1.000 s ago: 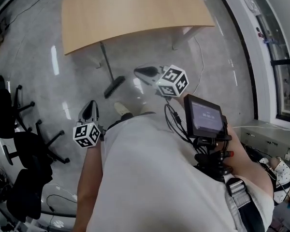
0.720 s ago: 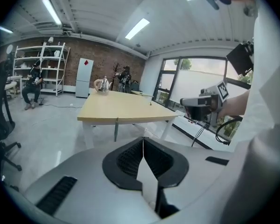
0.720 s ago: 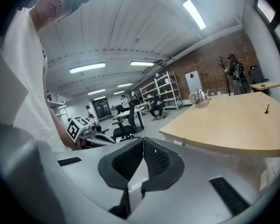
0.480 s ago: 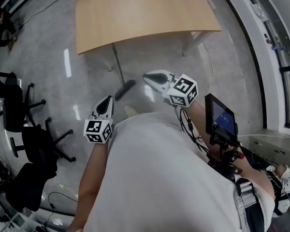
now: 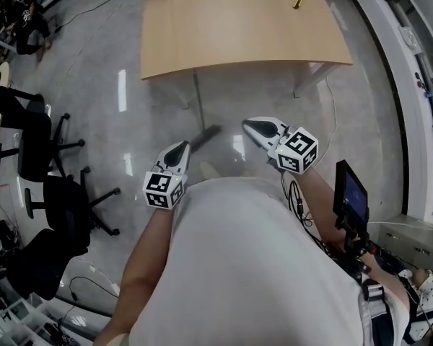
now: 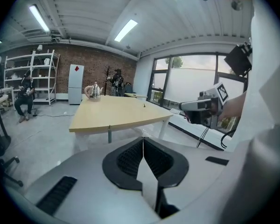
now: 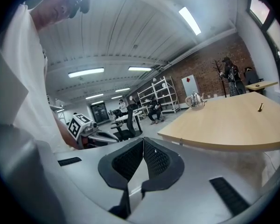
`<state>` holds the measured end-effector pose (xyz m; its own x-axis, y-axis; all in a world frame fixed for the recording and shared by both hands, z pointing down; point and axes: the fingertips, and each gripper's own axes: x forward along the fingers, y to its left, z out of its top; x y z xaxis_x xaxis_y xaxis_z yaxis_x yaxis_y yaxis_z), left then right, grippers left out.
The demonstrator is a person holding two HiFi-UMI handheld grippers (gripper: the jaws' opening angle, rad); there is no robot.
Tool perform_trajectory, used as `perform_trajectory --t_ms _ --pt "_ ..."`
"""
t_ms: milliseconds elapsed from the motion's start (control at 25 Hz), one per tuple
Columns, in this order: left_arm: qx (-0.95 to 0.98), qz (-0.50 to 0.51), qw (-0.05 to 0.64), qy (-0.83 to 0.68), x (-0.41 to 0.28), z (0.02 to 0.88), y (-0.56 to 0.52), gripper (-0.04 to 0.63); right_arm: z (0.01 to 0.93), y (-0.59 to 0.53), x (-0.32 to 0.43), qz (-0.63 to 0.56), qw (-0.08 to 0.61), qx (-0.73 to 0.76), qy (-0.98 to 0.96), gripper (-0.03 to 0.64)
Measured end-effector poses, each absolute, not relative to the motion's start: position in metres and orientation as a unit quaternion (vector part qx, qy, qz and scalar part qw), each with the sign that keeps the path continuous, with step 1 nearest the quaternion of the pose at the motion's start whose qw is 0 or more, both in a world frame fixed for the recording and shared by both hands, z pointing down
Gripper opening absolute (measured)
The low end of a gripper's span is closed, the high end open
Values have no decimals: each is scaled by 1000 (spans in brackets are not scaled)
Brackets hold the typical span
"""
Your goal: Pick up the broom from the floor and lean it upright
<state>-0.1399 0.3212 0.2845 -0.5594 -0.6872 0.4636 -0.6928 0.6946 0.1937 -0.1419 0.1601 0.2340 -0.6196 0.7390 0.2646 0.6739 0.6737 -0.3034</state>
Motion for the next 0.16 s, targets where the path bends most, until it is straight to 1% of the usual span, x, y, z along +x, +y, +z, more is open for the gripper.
perform_trajectory --t_ms 160 --pt "399 10 260 -879 -145 285 314 12 237 156 -145 87 192 -387 -897 17"
